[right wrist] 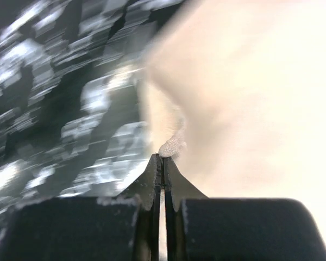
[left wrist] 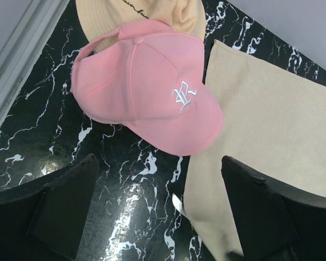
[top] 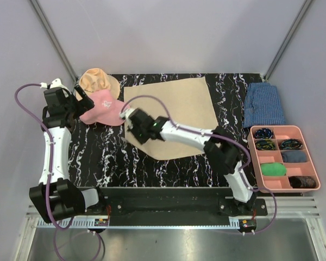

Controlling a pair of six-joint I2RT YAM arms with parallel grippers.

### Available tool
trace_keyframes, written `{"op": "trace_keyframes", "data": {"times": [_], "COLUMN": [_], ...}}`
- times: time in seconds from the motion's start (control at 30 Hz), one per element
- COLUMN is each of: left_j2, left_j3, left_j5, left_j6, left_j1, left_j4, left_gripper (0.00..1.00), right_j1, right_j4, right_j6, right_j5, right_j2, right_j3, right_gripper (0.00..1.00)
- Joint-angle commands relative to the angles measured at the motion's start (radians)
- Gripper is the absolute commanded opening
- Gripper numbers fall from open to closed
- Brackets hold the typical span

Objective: Fold the napkin, place the utensils inside, and roll it up
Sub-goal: Fold the napkin

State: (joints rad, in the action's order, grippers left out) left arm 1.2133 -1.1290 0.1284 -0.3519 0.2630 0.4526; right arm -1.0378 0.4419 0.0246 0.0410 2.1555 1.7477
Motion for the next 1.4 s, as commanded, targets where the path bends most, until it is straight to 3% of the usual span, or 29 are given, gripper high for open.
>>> {"op": "trace_keyframes", "data": {"times": [0.0,0.37,0.7,1.37], "left_j2": [0.005,-0.031,-0.009,0.005], "left_j3": [-0.005,-0.003,-0.003,0.002], "left_j5": [0.053,0.033,0.08,0.123], "left_j6": [-0.016,0.002,-0.01,-0.025], "left_j1": [0.007,0.007,0.005,0.005], "left_j4": [-0.052,-0.061,-0.066,-0.072], "left_gripper": [0.99,0.99,0.99,0.99], "right_j1": [0.186,0.521,0.651,0.768], "right_j4": [0.003,0.003,0.003,0.026], "right_j6": [-0.066,-0.155,-0.163,-0.212], "right_j5": [0.025,0.019,0.115,0.204], "right_j2": [-0.086,0.108,0.286,0.552], "right_j3": [-0.005,0.213,0.436,0.835], "right_gripper": [0.0,0.0,0.0,0.0]}}
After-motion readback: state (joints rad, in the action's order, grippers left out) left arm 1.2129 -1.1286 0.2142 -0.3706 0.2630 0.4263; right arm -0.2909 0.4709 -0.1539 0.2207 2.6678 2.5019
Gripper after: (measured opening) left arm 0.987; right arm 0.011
